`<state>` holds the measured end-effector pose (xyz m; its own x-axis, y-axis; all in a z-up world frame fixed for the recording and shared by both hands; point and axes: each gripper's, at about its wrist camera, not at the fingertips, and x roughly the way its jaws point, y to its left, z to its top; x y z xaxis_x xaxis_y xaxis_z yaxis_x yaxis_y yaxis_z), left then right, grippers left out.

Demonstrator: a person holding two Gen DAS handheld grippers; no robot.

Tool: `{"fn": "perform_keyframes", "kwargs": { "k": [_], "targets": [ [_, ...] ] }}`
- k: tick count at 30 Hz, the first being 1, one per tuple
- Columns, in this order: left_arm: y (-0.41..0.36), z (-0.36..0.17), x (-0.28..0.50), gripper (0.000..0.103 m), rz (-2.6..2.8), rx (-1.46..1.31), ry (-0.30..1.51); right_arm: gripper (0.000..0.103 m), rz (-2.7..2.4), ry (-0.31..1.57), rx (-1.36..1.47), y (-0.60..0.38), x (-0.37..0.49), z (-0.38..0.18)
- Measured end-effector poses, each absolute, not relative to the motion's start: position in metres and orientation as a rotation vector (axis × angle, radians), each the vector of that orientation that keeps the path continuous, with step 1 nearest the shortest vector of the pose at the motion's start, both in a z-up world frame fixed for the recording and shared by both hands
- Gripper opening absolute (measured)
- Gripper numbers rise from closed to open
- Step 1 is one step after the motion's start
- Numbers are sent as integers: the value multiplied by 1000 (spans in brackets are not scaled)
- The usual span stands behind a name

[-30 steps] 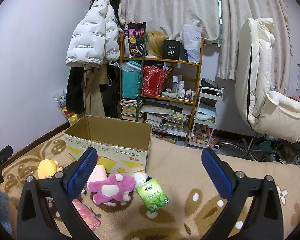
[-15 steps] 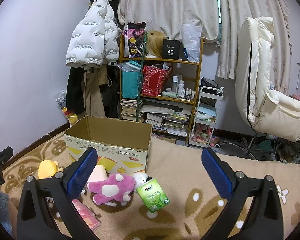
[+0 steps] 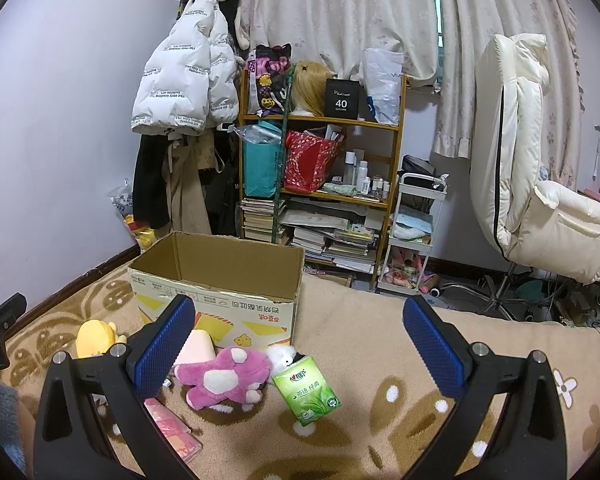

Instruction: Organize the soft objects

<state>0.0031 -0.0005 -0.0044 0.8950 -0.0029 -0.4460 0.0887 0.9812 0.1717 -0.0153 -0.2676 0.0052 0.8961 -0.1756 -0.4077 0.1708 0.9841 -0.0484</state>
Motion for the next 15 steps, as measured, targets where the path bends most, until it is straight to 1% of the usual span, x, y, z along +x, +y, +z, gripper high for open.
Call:
{"fn": "perform_keyframes", "kwargs": {
  "k": [15],
  "targets": [
    [1, -5, 5, 103, -46, 192, 461, 103, -175, 425, -7, -269, -16, 5]
  ]
}}
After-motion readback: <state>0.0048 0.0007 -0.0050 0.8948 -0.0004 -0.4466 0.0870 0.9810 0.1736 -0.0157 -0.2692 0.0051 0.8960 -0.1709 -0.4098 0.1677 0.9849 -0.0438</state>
